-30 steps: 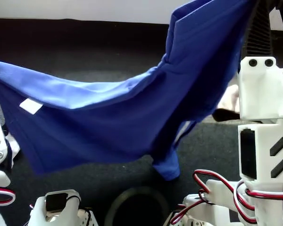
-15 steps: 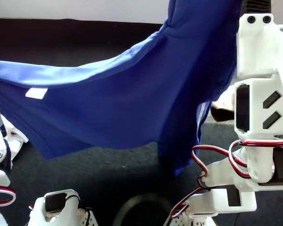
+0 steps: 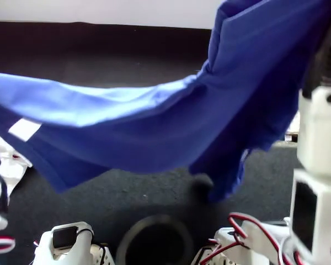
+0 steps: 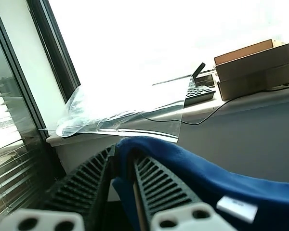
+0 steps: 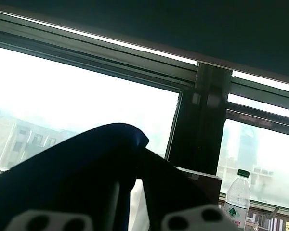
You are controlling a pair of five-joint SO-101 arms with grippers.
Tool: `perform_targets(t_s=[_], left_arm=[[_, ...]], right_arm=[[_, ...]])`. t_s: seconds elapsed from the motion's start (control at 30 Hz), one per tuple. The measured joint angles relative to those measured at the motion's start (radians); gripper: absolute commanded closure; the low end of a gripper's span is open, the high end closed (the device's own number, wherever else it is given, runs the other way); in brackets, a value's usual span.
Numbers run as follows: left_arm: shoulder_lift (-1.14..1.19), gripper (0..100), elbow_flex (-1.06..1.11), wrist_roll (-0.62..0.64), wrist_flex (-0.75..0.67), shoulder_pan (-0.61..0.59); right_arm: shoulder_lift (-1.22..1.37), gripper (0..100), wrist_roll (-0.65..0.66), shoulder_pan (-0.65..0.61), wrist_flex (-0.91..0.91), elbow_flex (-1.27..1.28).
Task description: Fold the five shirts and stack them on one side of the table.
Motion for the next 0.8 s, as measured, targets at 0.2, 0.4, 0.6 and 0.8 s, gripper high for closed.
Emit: perform_targets(t_s=[0.2, 0.4, 0.6, 0.8], left_arm=[[0.0, 99, -0.028, 0.0, 0.0, 0.0], [0.0, 99, -0.028, 0.0, 0.0, 0.0], [-0.002, 99, 0.044, 0.0, -0.04, -0.002], [0.0, 99, 0.152, 0.0, -0.043, -0.092]], right_arm=[[-0.003, 99.2, 0.0, -0.002, 0.0, 0.005], [0.0, 99.2, -0.037, -0.002, 0.0, 0.078], [0.023, 99.2, -0.101, -0.002, -0.011, 0.247], [0.023, 99.2, -0.106, 0.049, -0.086, 0.388]])
